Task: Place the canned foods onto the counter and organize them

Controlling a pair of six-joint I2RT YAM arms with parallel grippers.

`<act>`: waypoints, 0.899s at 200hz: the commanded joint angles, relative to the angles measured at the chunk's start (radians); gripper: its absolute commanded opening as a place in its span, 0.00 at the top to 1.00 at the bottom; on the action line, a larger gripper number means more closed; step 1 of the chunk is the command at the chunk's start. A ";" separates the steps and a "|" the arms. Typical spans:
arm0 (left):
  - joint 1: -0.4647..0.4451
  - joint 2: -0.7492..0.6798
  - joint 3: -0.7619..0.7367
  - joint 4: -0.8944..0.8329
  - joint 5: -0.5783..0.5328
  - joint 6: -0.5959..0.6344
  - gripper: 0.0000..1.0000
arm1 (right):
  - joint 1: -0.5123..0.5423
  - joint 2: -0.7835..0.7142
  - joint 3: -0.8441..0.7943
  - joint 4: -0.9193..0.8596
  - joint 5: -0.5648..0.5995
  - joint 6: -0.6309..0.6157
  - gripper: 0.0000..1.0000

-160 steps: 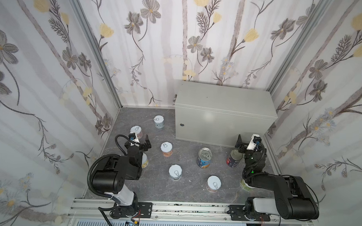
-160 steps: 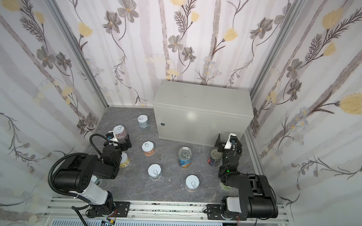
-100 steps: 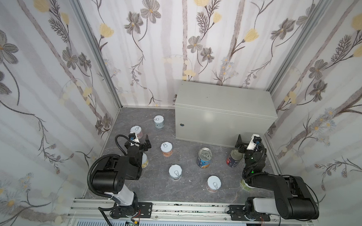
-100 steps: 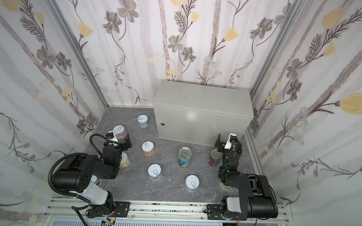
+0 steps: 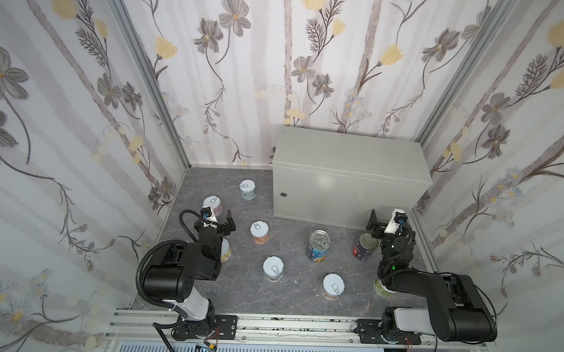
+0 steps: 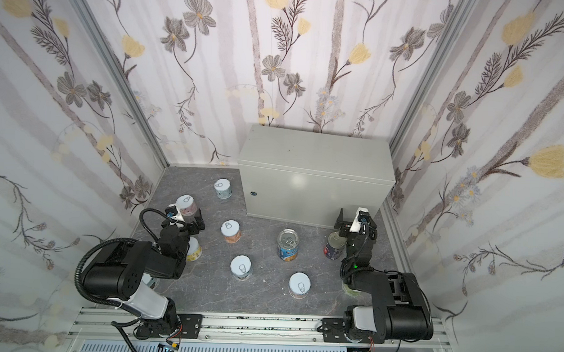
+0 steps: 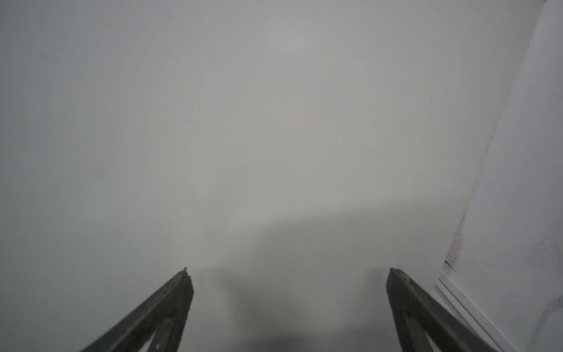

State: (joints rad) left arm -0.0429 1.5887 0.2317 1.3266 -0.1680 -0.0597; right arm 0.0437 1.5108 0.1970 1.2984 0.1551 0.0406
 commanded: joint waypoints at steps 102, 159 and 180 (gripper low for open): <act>0.002 -0.004 0.006 0.019 -0.001 -0.005 0.00 | -0.002 -0.001 0.008 0.008 -0.007 -0.009 0.00; 0.004 -0.003 0.009 0.016 0.002 -0.006 0.00 | -0.010 0.000 0.014 -0.002 -0.022 -0.007 0.00; 0.012 -0.003 0.008 0.017 0.017 -0.012 0.00 | -0.010 -0.001 0.011 0.000 -0.022 -0.006 0.00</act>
State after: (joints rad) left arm -0.0399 1.5887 0.2337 1.3266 -0.1673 -0.0597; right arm 0.0334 1.5108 0.2039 1.2934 0.1402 0.0410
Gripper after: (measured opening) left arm 0.997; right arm 0.998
